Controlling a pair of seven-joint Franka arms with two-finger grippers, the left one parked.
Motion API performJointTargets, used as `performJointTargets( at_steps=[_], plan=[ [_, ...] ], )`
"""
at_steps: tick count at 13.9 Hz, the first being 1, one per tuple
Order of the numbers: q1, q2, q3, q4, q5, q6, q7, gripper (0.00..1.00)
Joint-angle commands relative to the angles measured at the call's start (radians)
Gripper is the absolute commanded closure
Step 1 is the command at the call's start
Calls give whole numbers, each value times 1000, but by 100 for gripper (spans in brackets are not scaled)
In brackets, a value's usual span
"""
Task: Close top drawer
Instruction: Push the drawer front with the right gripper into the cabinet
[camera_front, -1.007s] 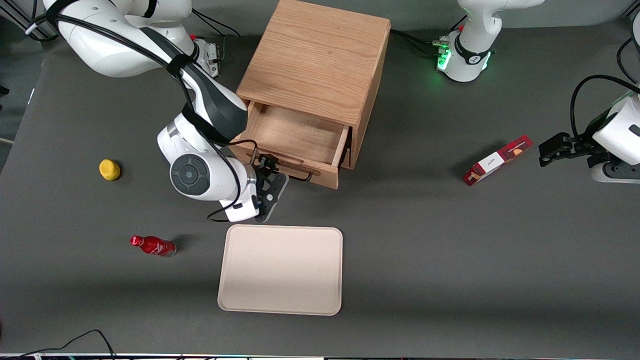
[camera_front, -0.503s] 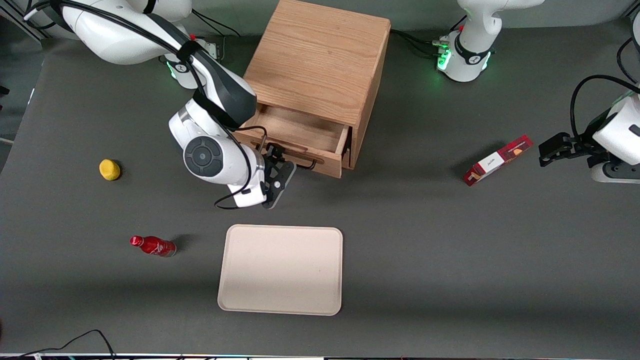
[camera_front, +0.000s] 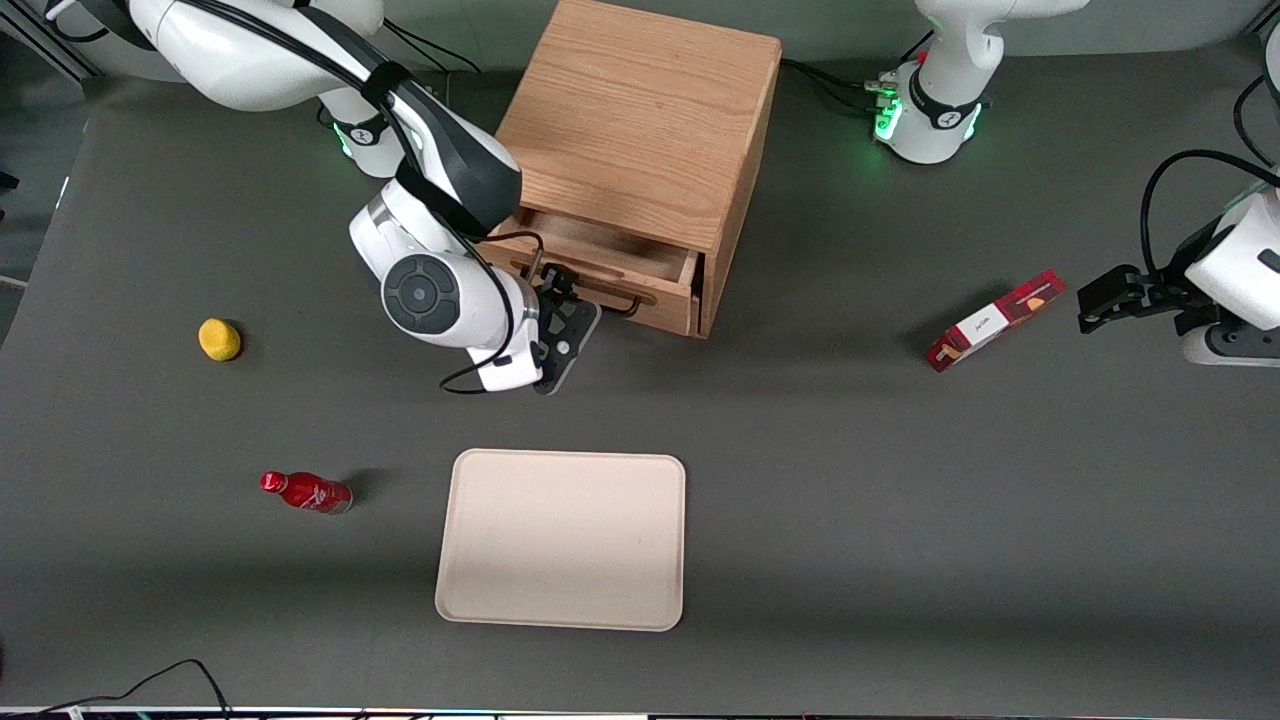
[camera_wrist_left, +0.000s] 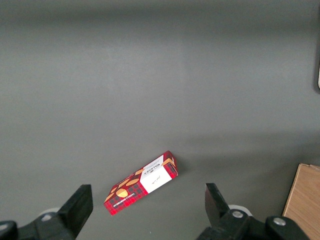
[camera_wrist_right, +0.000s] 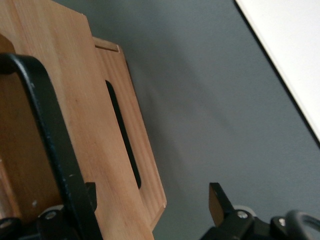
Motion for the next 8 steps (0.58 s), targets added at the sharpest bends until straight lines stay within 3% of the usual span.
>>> performJointTargets(
  at_steps=[1,4,8],
  plan=[
    [0,-52,11,-56,32,20,30,0],
    [0,-79,23,-82,83,20,33,0],
    [2,-84,48,-90,83,20,62,0]
  ],
)
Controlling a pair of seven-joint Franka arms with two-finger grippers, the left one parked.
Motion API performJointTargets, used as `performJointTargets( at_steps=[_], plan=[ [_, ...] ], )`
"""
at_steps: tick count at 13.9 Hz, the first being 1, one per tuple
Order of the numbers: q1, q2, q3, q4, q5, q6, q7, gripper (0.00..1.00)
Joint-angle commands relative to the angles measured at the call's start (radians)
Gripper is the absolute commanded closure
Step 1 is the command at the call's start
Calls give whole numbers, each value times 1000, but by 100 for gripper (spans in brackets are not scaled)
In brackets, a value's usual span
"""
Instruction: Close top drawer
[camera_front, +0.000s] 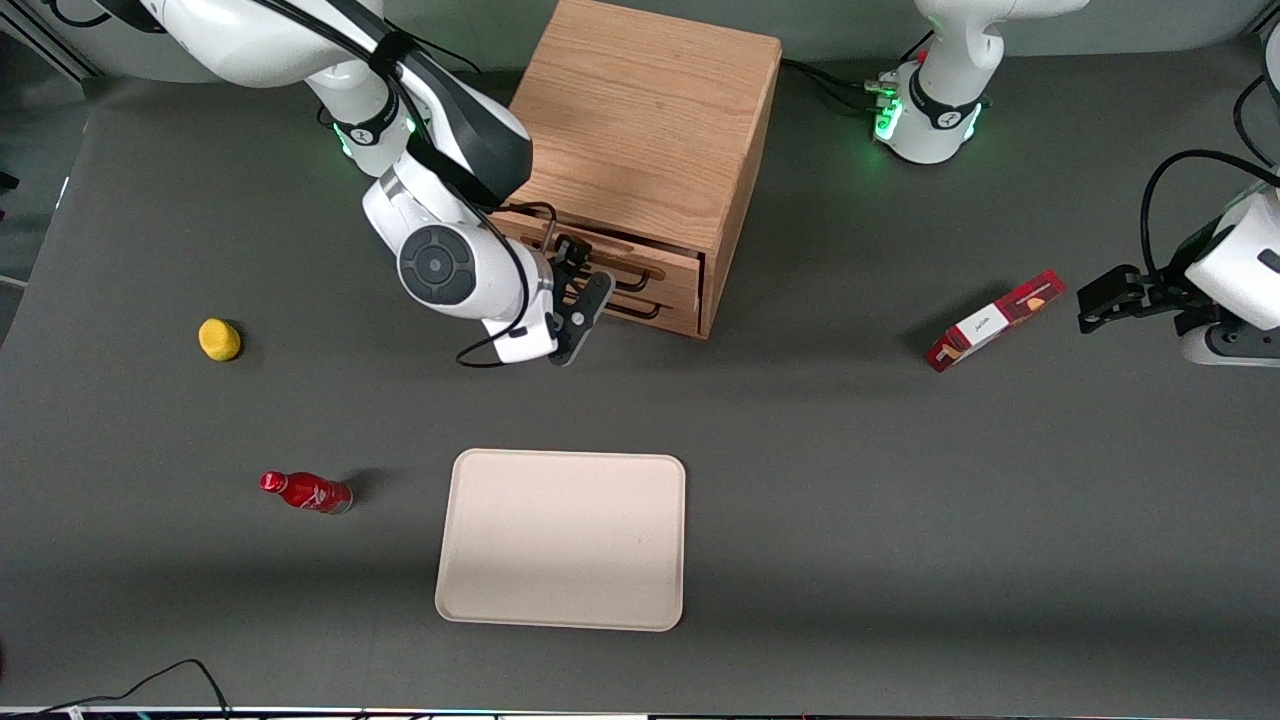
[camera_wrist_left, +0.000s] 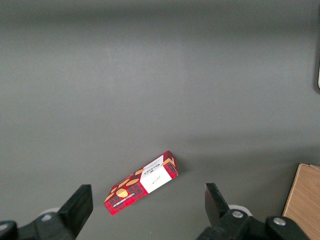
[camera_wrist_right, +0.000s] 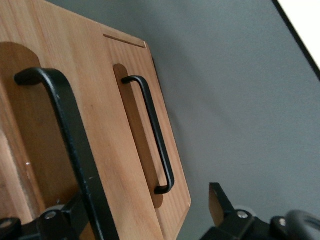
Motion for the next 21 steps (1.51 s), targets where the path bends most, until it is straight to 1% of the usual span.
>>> performJointTargets(
  at_steps=[1,9,12,17,21],
  plan=[
    [12,-35,13,-36,30,18,43,0],
    [13,-37,16,-27,31,4,65,0],
    [12,-43,16,2,63,-46,65,0],
    [13,-45,16,26,79,-80,66,0],
    [10,-48,12,91,80,-155,89,0]
  ],
)
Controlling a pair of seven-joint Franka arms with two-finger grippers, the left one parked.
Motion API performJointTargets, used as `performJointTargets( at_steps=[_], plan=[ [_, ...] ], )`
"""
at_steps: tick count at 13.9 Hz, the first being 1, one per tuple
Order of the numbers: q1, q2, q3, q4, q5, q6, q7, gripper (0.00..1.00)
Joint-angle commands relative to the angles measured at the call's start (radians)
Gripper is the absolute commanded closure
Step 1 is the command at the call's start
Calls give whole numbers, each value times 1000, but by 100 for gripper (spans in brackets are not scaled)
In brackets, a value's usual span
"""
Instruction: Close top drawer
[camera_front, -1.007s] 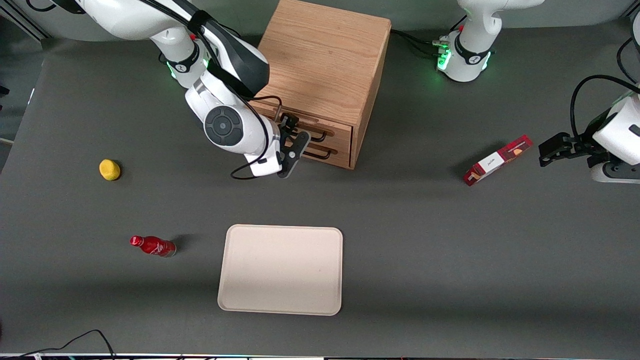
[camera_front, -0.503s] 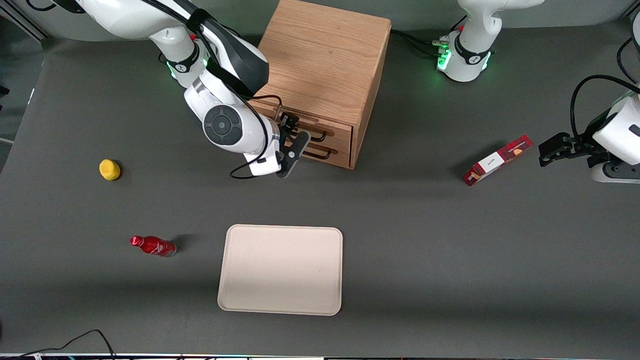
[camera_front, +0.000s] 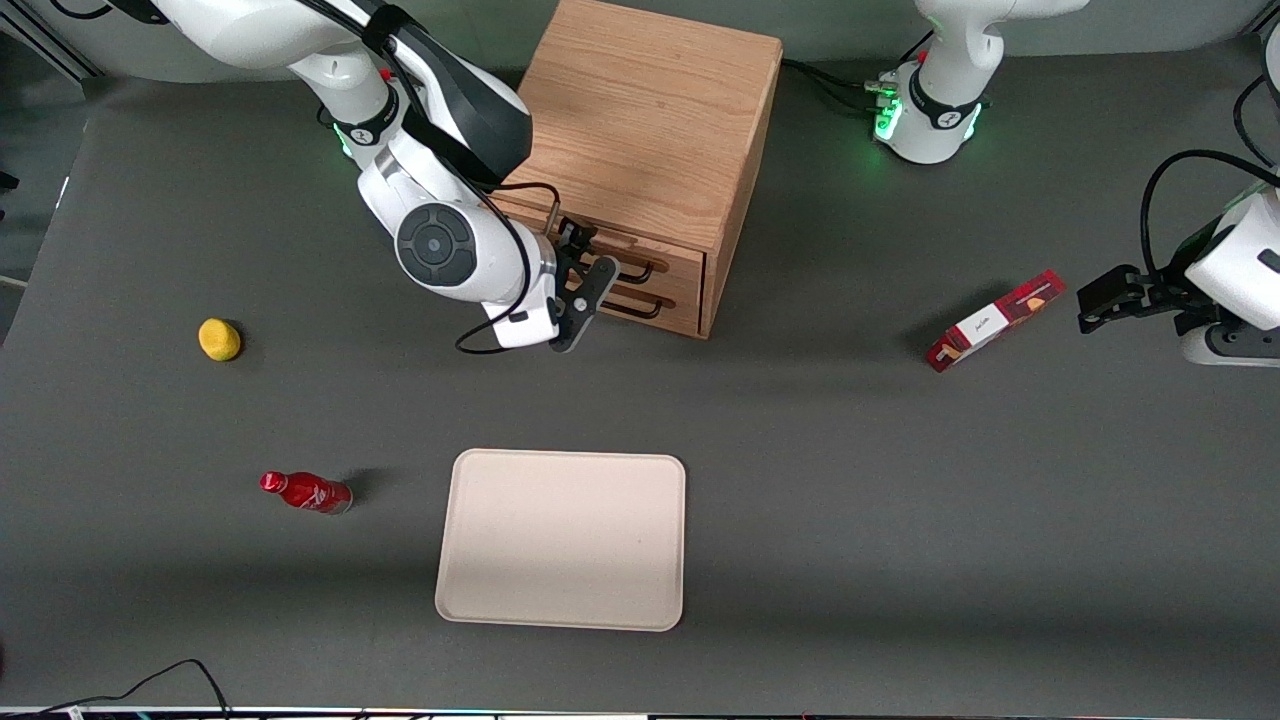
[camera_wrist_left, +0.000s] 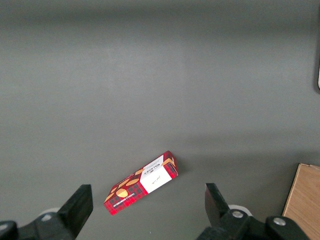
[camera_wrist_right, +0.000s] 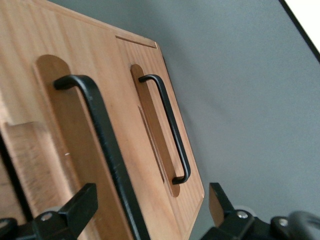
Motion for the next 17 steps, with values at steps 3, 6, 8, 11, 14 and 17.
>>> performJointTargets(
  at_steps=[3,6,8,11,14,17],
  plan=[
    [-5,-64,-53,113,44,-171,49,0],
    [-9,-136,-191,148,44,-231,111,0],
    [-8,-201,-313,151,35,-242,156,0],
    [0,-288,-513,148,16,-233,183,0],
    [5,-353,-680,118,-47,-209,208,0],
    [6,-417,-779,31,-59,-133,211,0]
  ],
)
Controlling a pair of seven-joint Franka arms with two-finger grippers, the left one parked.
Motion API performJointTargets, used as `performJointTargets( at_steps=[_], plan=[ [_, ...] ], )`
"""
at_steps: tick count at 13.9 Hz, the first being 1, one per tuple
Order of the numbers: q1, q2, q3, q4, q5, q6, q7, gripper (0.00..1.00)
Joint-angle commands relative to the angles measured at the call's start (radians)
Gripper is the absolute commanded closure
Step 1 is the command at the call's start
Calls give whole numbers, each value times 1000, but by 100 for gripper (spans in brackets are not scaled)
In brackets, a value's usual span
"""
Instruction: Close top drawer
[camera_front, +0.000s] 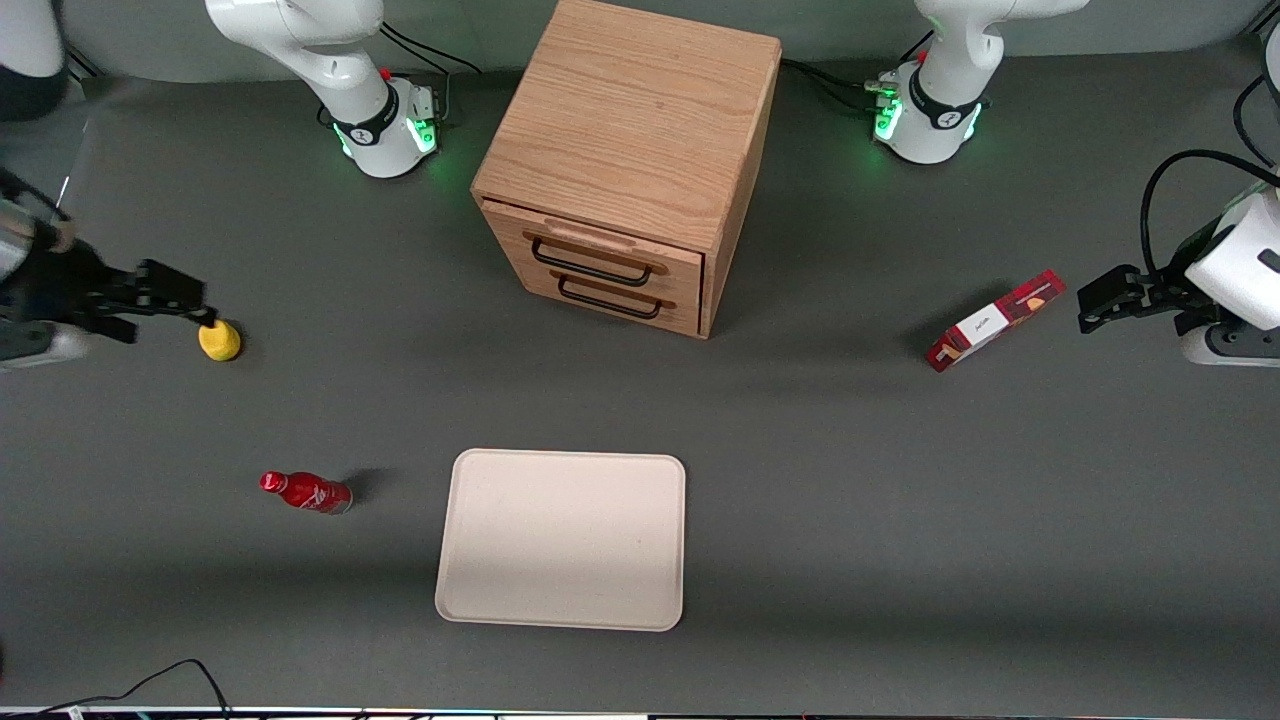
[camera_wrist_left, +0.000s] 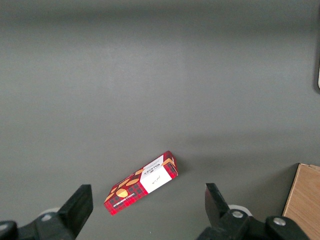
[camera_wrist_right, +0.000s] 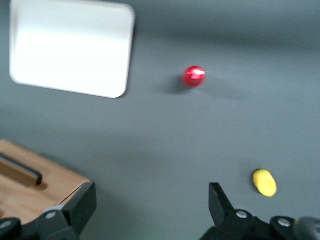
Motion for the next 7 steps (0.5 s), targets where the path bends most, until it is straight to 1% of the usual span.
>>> performJointTargets(
  at_steps=[1,2,7],
  plan=[
    [23,-65,-55,-107,-61,78,49,0],
    [25,-65,-58,-115,-100,92,50,0],
    [29,-64,-58,-115,-109,106,62,0]
  ],
)
